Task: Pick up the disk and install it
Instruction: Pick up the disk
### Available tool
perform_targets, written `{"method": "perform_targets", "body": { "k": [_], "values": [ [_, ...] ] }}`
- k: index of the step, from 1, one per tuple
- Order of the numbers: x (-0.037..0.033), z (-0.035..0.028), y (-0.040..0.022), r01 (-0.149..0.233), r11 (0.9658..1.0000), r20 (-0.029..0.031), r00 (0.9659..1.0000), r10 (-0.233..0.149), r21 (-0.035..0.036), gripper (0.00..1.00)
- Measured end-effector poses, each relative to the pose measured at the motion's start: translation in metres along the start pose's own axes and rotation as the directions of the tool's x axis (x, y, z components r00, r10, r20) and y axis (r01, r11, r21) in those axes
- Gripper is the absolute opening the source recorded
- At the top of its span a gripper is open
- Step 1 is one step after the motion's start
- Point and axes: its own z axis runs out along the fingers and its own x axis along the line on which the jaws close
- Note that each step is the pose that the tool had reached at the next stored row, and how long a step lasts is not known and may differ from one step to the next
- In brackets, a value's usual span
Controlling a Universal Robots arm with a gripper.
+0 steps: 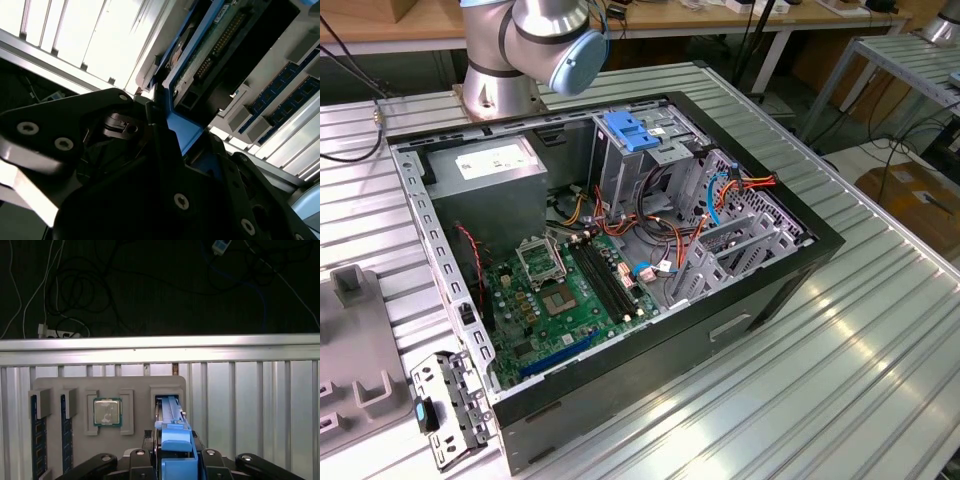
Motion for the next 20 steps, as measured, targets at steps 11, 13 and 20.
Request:
{"method": "perform_targets", "body": {
  "k": [11,13,20],
  "values": [
    [0.0001,-0.0218,-0.0002,0.000,1.0000,-0.0099,1.0000,0.000,0.0004,0.37],
    [0.0001,-0.0251,-0.0002,0.000,1.0000,-0.0124,0.9999,0.000,0.0004,0.37],
    [0.0001,-0.0353,-0.0003,0.000,1.0000,-0.0245,0.9997,0.000,0.0009,0.37]
  ]
}}
